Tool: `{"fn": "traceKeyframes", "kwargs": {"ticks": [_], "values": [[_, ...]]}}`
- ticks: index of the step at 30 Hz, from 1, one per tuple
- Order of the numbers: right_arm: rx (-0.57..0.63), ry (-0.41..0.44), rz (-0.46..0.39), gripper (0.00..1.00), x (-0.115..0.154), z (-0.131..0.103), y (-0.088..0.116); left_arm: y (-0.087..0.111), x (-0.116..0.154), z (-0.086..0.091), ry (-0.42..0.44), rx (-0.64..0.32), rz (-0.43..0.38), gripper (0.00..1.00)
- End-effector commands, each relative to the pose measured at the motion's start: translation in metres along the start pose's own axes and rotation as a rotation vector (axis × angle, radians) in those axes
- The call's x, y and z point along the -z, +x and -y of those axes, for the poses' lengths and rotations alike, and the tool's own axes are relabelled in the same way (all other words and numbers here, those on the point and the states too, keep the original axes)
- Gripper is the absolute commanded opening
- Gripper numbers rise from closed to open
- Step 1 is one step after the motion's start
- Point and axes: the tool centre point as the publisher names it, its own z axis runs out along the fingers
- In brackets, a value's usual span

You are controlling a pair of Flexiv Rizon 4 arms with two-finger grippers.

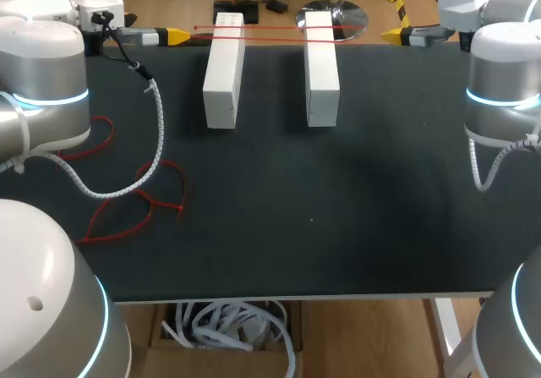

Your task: Grab the tape and strap the tape.

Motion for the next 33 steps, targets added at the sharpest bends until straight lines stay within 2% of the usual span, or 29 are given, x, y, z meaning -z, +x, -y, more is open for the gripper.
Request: {"fn": "traceKeyframes", "kwargs": {"ticks": [1, 13, 15, 17, 20, 23, 26, 28, 31, 33], "values": [[0.0, 0.0, 0.0, 1.0, 0.0, 0.0, 0.0, 0.0, -0.001, -0.001, 0.006, -0.001, 0.002, 1.0], [0.0, 0.0, 0.0, 1.0, 0.0, 0.0, 0.0, 0.0, -0.001, -0.001, 0.006, -0.001, 0.002, 1.0], [0.0, 0.0, 0.0, 1.0, 0.0, 0.0, 0.0, -0.004, -0.002, -0.002, -0.014, -0.016, 0.006, 1.0], [0.0, 0.0, 0.0, 1.0, 0.0, 0.0, 0.0, -0.009, -0.003, -0.003, 0.002, -0.012, -0.011, 1.0], [0.0, 0.0, 0.0, 1.0, 0.0, 0.0, 0.0, -0.016, -0.007, -0.006, -0.033, -0.072, -0.033, 1.0], [0.0, 0.0, 0.0, 1.0, 0.0, 0.0, 0.0, -0.021, -0.012, -0.007, -0.028, -0.137, -0.123, 1.0], [0.0, 0.0, 0.0, 1.0, 0.0, 0.0, 0.0, -0.023, -0.021, -0.008, -0.023, -0.179, -0.268, 1.0], [0.0, 0.0, 0.0, 1.0, 0.0, 0.0, 0.0, -0.025, -0.029, -0.008, -0.026, -0.21, -0.327, 1.0], [0.0, 0.0, 0.0, 1.0, 0.0, 0.0, 0.0, -0.028, -0.046, -0.01, -0.052, -0.216, -0.382, 1.0], [0.0, 0.0, 0.0, 1.0, 0.0, 0.0, 0.0, -0.029, -0.056, -0.012, -0.058, -0.221, -0.386, 1.0]]}}
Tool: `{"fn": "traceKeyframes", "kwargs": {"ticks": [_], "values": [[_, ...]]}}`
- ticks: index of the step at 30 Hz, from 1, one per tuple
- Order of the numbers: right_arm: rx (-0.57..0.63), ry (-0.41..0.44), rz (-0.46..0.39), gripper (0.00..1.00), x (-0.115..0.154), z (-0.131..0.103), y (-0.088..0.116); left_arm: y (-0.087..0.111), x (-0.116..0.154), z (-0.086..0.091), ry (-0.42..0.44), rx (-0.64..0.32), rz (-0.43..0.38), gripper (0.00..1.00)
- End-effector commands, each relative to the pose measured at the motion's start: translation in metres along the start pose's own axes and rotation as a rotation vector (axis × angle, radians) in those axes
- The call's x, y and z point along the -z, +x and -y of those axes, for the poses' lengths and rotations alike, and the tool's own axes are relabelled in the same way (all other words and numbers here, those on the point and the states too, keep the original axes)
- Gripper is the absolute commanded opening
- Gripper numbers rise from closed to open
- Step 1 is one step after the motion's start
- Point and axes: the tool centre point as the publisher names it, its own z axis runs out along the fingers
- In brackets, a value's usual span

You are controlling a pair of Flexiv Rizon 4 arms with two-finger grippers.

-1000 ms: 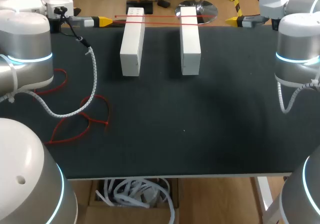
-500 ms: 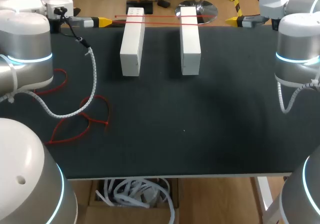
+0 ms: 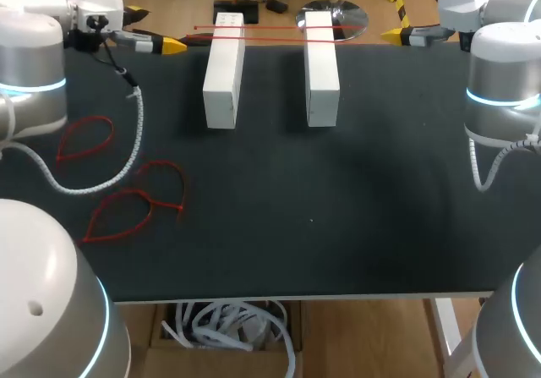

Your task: Grab the tape and strap the tape.

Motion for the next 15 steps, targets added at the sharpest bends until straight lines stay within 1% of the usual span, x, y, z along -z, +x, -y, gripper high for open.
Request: {"fn": "traceKeyframes", "kwargs": {"ticks": [1, 5, 8, 9, 10, 11, 13, 14, 15], "values": [[0.0, 0.0, 0.0, 1.0, 0.0, 0.0, 0.0, -0.026, -0.027, -0.004, -0.013, 0.002, -0.174, 1.0], [0.0, 0.0, 0.0, 1.0, 0.0, 0.0, 0.0, -0.032, -0.041, -0.007, -0.006, 0.013, -0.186, 1.0], [0.0, 0.0, 0.0, 1.0, 0.0, 0.0, 0.0, -0.034, -0.046, -0.007, 0.013, 0.013, -0.199, 1.0], [0.0, 0.0, 0.0, 1.0, 0.0, 0.0, 0.0, -0.034, -0.047, -0.007, 0.025, 0.013, -0.211, 0.92], [0.0, 0.0, 0.0, 1.0, 0.0, 0.0, 0.0, -0.035, -0.048, -0.006, 0.027, 0.014, -0.211, 0.55], [0.0, 0.0, 0.0, 1.0, 0.0, 0.0, 0.0, -0.036, -0.05, -0.006, 0.027, 0.012, -0.212, 0.47], [0.0, 0.0, 0.0, 1.0, 0.0, 0.0, 0.0, -0.038, -0.052, -0.005, 0.039, 0.004, -0.228, 0.45], [0.0, 0.0, 0.0, 1.0, 0.0, 0.0, 0.0, -0.039, -0.054, -0.005, 0.038, 0.004, -0.227, 0.33], [0.0, 0.0, 0.0, 1.0, 0.0, 0.0, 0.0, -0.04, -0.055, -0.005, 0.038, 0.005, -0.228, 0.29]]}}
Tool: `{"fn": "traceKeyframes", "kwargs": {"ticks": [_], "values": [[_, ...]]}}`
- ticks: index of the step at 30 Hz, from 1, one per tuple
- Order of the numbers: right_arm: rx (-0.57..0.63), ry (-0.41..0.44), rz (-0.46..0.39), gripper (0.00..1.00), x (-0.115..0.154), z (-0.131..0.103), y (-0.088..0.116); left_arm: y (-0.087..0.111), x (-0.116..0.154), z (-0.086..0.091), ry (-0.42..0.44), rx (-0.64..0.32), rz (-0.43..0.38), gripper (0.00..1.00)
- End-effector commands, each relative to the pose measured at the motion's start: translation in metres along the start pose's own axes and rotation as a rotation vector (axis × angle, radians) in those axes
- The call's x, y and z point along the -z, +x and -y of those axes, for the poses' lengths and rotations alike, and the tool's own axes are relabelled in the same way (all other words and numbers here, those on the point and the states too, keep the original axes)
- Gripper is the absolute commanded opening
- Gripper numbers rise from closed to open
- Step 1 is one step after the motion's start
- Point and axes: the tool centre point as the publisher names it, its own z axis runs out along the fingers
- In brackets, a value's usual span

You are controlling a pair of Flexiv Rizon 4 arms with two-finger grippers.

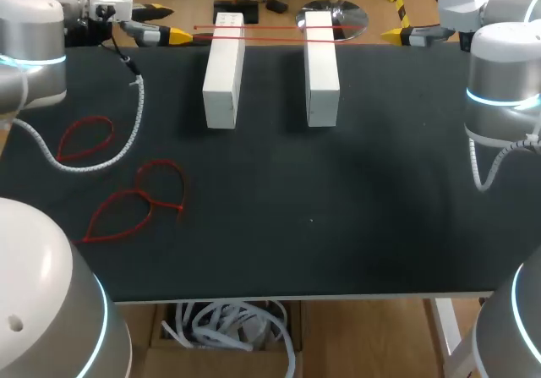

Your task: Grab the tape and strap the tape.

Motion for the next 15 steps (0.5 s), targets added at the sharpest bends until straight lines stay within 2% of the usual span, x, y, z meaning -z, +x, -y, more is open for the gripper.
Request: {"fn": "traceKeyframes", "kwargs": {"ticks": [1, 2, 3, 5, 8, 12, 15], "values": [[0.0, 0.0, 0.0, 1.0, 0.001, 0.0, 0.0, -0.011, -0.007, -0.003, 0.01, -0.002, -0.068, 0.27], [0.0, 0.0, 0.0, 1.0, 0.001, 0.0, 0.0, -0.012, -0.008, -0.003, 0.015, -0.001, -0.071, 0.06], [0.0, 0.0, 0.0, 1.0, 0.001, 0.0, 0.0, -0.012, -0.009, -0.003, 0.017, -0.002, -0.074, 0.02], [0.0, 0.0, 0.0, 1.0, 0.001, 0.0, 0.0, -0.014, -0.011, -0.003, 0.021, -0.004, -0.085, 0.22], [0.0, 0.0, 0.0, 1.0, 0.001, 0.0, 0.0, -0.015, -0.013, -0.004, 0.025, -0.008, -0.098, 0.21], [0.0, 0.0, 0.0, 1.0, 0.001, 0.0, 0.0, -0.017, -0.016, -0.005, 0.03, -0.009, -0.112, 0.31], [0.0, 0.0, 0.0, 1.0, 0.001, 0.0, 0.0, -0.019, -0.017, -0.006, 0.032, -0.009, -0.117, 0.33]]}}
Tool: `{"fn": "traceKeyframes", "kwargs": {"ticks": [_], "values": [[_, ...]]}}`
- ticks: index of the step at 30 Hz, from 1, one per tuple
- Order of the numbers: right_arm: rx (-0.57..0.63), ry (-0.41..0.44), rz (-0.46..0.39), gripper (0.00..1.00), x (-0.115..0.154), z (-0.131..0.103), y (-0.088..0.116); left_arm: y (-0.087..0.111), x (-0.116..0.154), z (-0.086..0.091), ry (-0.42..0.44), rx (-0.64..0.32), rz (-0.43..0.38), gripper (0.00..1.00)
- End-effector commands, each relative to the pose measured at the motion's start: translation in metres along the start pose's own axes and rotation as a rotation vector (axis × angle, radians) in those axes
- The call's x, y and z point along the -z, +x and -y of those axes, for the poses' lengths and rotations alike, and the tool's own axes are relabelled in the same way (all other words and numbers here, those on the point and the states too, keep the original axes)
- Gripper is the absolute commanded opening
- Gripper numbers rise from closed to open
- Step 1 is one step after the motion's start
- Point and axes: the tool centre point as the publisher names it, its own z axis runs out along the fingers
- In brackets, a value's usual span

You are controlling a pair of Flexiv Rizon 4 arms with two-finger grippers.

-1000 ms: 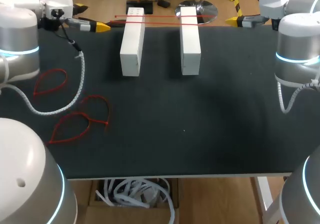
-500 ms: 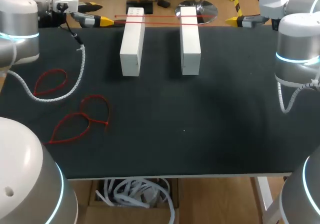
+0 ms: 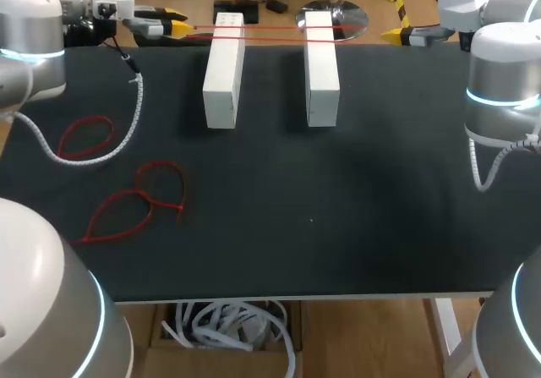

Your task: Grab the tape and strap the tape.

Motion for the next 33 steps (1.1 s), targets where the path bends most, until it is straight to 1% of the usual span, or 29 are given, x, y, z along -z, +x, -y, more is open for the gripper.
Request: {"fn": "traceKeyframes", "kwargs": {"ticks": [1, 5, 8, 19, 29, 30, 33], "values": [[0.0, 0.0, 0.0, 1.0, 0.0, 0.0, 0.0, -0.009, -0.004, -0.004, 0.007, 0.0, -0.037, 0.34], [0.0, 0.0, 0.0, 1.0, 0.0, 0.0, 0.0, -0.011, -0.005, -0.007, 0.009, -0.002, -0.048, 0.31], [0.0, 0.0, 0.0, 1.0, 0.0, 0.0, 0.0, -0.013, -0.007, -0.01, 0.013, -0.007, -0.06, 0.33], [0.0, 0.0, 0.0, 1.0, 0.0, 0.0, 0.0, -0.023, -0.017, -0.027, 0.033, -0.008, -0.098, 0.33], [0.0, 0.0, 0.0, 1.0, 0.0, 0.0, 0.0, -0.033, -0.019, -0.029, 0.061, -0.026, -0.111, 0.33], [0.0, 0.0, 0.0, 1.0, 0.0, 0.0, 0.0, -0.034, -0.019, -0.029, 0.062, -0.03, -0.114, 0.32], [0.0, 0.0, 0.0, 1.0, 0.0, 0.0, 0.0, -0.038, -0.018, -0.034, 0.057, -0.027, -0.116, 0.32]]}}
